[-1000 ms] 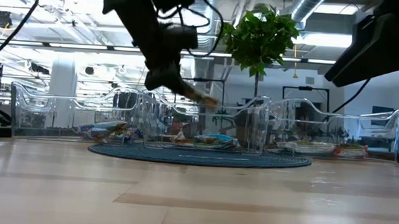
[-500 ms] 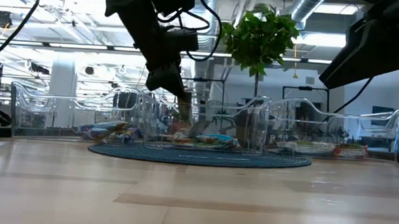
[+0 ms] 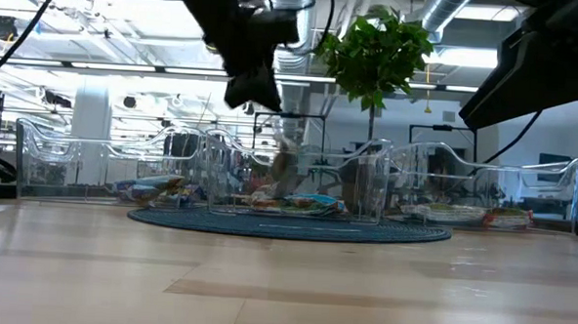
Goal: Pick and place Granola Bars by type
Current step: Put the orange snack bar into the middle transparent bin, then return to Home Position
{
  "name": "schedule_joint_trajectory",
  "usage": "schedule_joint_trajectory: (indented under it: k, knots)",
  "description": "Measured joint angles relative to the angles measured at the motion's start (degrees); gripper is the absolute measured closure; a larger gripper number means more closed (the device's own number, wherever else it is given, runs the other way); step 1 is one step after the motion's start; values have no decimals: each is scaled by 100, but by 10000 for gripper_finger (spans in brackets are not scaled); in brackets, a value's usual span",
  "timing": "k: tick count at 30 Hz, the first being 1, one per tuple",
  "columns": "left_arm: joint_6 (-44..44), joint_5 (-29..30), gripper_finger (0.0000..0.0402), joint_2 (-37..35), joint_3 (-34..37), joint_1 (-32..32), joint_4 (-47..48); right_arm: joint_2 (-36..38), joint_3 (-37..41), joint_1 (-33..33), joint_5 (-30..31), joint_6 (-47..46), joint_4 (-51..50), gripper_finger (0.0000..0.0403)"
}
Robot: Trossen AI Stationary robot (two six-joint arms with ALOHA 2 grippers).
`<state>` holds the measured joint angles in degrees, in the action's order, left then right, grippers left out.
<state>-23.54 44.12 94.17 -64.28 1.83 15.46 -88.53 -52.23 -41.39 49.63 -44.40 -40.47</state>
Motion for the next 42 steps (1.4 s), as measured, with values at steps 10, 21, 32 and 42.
schedule_joint_trajectory:
  k: [10,21,32,42]
  knots:
    - [-178,201,290,-522,-270,461,74,0,2,-2,129,133,30,148]
    - [675,307,290,-2076,-157,1762,1676,0,4,249,1647,837,397,148]
    - [1574,1025,290,-4540,761,3020,1945,743,-124,967,1370,3131,1756,148]
    - [1471,488,290,-6541,1584,3127,2025,2027,-115,2163,-1321,5515,2777,148]
